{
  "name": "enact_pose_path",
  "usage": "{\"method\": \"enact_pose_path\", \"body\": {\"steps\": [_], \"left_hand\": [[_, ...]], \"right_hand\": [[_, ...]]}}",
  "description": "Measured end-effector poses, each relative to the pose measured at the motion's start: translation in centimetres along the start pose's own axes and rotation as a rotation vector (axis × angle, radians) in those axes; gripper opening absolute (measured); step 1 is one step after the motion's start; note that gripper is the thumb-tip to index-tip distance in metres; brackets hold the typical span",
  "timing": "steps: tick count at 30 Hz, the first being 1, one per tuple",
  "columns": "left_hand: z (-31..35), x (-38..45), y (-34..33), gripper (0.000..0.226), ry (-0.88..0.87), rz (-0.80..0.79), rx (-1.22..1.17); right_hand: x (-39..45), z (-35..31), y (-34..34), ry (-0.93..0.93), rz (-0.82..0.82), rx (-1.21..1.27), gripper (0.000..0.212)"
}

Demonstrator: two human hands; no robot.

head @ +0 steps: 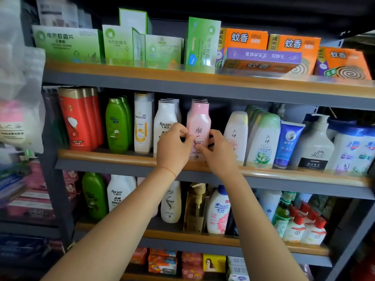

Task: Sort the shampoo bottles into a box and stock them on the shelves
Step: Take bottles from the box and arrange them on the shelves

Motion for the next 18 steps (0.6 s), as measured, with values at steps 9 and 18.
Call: {"method": "enact_pose_path", "body": {"steps": [9,18], "left_hand": [[-3.2,-1.3,5.3,0.017,0.002,0.056,-0.227],[-12.5,0.3,14.0,0.034,0.269,0.07,-0.498]], "right_hand": [[-4.5,-3.2,0.2,0.223,0.513,-0.094,0.026],[-5.4,-13.3,-12.1,-0.044,-0.222,0.546,0.037]]}}
Point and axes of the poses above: each hand's wrist, its own x-axis towards the middle knuckle, its own y-axis out of the back of the hand, z = x × y, the point moved 4 cm from there along x, towards the middle knuckle, and after that the axes turned 6 degrees about -y, right-handed, at the moved point
